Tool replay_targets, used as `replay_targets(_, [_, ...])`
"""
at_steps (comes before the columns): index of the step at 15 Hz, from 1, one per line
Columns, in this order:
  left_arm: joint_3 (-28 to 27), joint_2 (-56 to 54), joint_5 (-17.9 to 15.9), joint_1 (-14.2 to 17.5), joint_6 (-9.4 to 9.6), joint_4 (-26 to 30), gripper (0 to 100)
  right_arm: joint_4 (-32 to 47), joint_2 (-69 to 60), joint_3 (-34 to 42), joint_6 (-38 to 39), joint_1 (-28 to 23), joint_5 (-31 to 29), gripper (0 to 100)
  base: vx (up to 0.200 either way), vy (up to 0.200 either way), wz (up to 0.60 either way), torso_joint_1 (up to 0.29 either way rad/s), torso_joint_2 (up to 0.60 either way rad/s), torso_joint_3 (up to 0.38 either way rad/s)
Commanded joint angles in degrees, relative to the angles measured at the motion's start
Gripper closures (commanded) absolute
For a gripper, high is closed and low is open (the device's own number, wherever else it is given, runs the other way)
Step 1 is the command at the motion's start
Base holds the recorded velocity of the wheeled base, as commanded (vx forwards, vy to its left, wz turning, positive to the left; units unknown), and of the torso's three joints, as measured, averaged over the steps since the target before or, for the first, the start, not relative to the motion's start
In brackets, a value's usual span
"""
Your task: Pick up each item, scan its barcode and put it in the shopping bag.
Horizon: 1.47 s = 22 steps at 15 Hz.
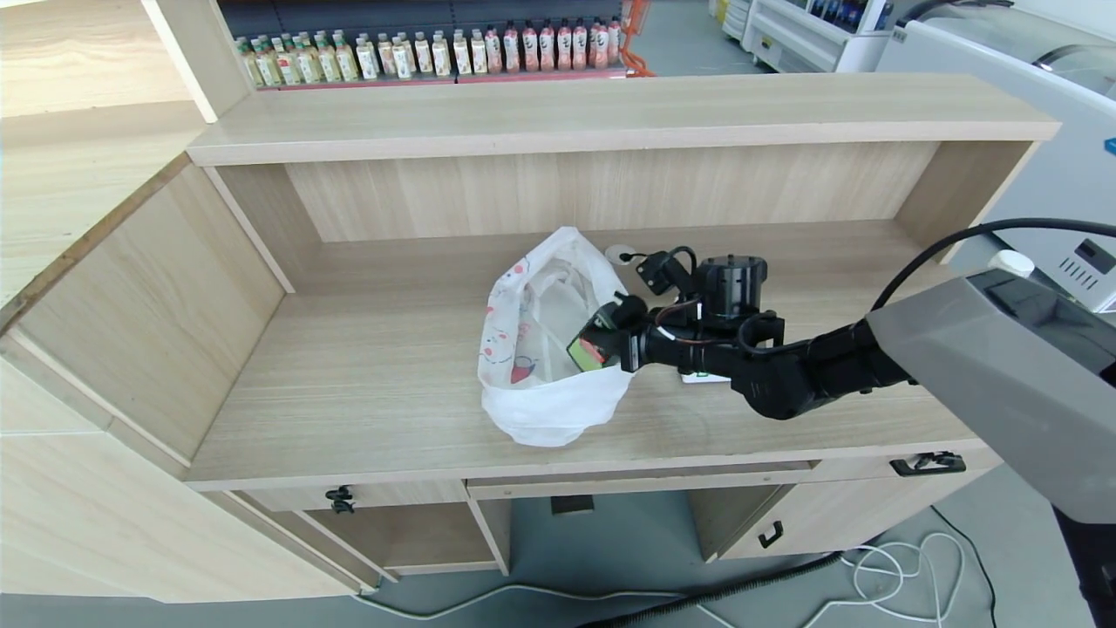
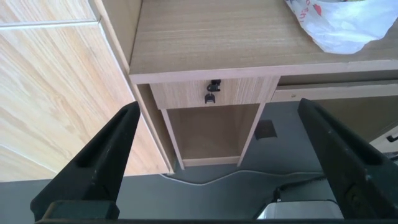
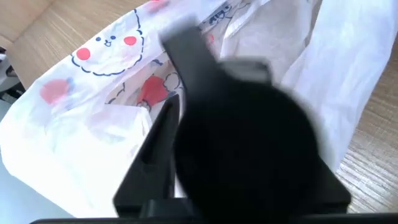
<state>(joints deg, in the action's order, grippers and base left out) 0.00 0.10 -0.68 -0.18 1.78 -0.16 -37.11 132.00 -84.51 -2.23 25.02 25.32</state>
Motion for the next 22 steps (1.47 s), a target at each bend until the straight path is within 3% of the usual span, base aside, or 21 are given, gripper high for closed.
replay_targets(1, [0.0, 0.0, 0.0, 0.0, -0.02, 0.0, 0, 0.0, 0.5, 0.0, -0.5, 0.0, 0.1, 0, 0.000, 0.000, 0.00, 0.000, 0.00, 0.000])
replay_targets(6, [0.0, 0.0, 0.0, 0.0, 0.94, 0.0, 0, 0.5, -1.5, -3.2, -0.3, -0.1, 0.1, 0, 0.000, 0.000, 0.00, 0.000, 0.00, 0.000])
replay_targets(9, [0.0, -0.1, 0.1, 0.0, 0.77, 0.0, 0, 3.3, -7.5, -4.7, 3.6, -0.8, 0.1, 0, 0.000, 0.000, 0.00, 0.000, 0.00, 0.000])
replay_targets(12, [0.0, 0.0, -0.1, 0.0, -1.69, 0.0, 0, 8.1, -15.7, -3.1, 8.6, -3.0, -0.5, 0, 0.000, 0.000, 0.00, 0.000, 0.00, 0.000])
replay_targets(15, [0.0, 0.0, 0.0, 0.0, -2.22, 0.0, 0, 8.0, -24.9, 7.2, 5.5, -9.3, -5.0, 0, 0.000, 0.000, 0.00, 0.000, 0.00, 0.000])
replay_targets(17, [0.0, 0.0, -0.1, 0.0, -2.04, 0.0, 0, 7.7, -32.9, 19.0, 5.0, -14.2, -10.5, 0, 0.000, 0.000, 0.00, 0.000, 0.00, 0.000])
replay_targets(22, [0.0, 0.0, -0.2, 0.0, -1.78, 0.0, 0, 7.5, -44.5, 39.4, 5.1, -25.1, -11.0, 0, 0.000, -0.200, 0.00, 0.001, 0.00, 0.002])
